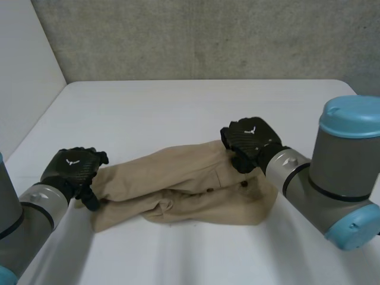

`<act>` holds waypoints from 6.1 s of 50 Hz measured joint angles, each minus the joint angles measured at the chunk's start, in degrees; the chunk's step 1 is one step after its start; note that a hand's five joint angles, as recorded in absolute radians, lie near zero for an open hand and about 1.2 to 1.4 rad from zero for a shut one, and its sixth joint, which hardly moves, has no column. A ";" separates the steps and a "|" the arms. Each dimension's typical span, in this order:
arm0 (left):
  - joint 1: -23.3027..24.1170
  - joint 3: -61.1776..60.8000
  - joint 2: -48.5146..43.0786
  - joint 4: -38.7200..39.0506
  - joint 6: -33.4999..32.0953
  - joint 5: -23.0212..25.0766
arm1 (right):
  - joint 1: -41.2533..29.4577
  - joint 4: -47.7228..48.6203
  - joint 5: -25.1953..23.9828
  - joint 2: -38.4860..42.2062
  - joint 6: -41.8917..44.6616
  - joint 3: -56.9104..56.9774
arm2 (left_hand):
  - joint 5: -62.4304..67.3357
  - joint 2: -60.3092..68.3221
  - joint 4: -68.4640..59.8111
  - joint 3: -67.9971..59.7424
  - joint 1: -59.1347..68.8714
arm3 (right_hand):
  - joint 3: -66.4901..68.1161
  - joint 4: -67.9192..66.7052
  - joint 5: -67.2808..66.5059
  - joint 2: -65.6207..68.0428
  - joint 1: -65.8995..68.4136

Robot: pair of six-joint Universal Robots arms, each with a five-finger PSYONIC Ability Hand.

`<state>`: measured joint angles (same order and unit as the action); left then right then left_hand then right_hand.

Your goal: Fold the shorts.

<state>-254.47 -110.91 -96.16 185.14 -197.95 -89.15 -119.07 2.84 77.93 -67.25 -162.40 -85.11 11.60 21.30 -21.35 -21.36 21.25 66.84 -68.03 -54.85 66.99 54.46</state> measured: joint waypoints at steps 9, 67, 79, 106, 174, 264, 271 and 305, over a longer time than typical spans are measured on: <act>0.10 2.46 -6.03 2.96 -0.55 -0.39 | 0.43 -0.84 0.11 -3.62 -1.18 -2.48 | 4.91 5.42 -5.08 -5.44 5.80 | 0.01 -0.16 -0.33 0.00 0.00; 7.97 44.40 -11.36 39.08 -3.08 -2.75 | 4.28 26.38 7.97 -0.90 8.74 30.22 | 43.48 47.11 -47.10 -46.89 43.48 | 0.76 -0.17 -0.33 0.07 0.38; 8.43 7.50 -3.55 30.14 -3.30 -2.90 | 8.37 5.66 3.88 -2.59 9.07 6.48 | 43.48 47.24 -47.11 -46.91 43.48 | 0.93 -0.17 -0.33 0.14 0.38; 11.70 4.12 23.59 -34.77 -10.72 0.51 | 8.98 -39.48 0.71 -20.49 28.04 -4.12 | 43.48 47.24 -47.11 -46.91 43.48 | 1.28 -0.18 -0.33 0.15 0.38; 17.45 7.59 -14.88 20.70 -15.38 -11.49 | 9.28 -7.36 8.01 5.51 13.06 4.86 | 44.43 47.36 -47.33 -47.02 43.48 | 1.28 -0.18 -0.39 0.47 0.38; 12.47 80.39 -66.93 32.39 -20.30 14.77 | 12.05 18.23 16.78 24.64 21.24 21.66 | -1.14 -1.09 0.79 0.00 -5.42 | -52.62 53.64 50.10 -52.79 -42.56; 12.92 69.36 -57.16 40.29 -16.75 14.15 | 12.36 18.00 16.43 15.56 17.01 20.91 | -9.09 -9.93 9.84 9.39 -9.93 | -54.86 55.10 51.47 -54.71 -43.03; 13.07 15.97 -10.43 6.95 7.16 2.07 | 13.24 1.21 5.38 -1.63 0.15 -10.74 | -9.09 -9.96 9.71 9.38 -9.75 | -45.48 46.46 43.96 -46.66 -36.26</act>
<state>-241.41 -94.94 -106.59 192.10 -190.79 -87.08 -105.83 4.05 83.31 -68.88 -162.25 -95.85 2.51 11.34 -11.64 -11.98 11.49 21.35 -21.58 -10.90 20.33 18.20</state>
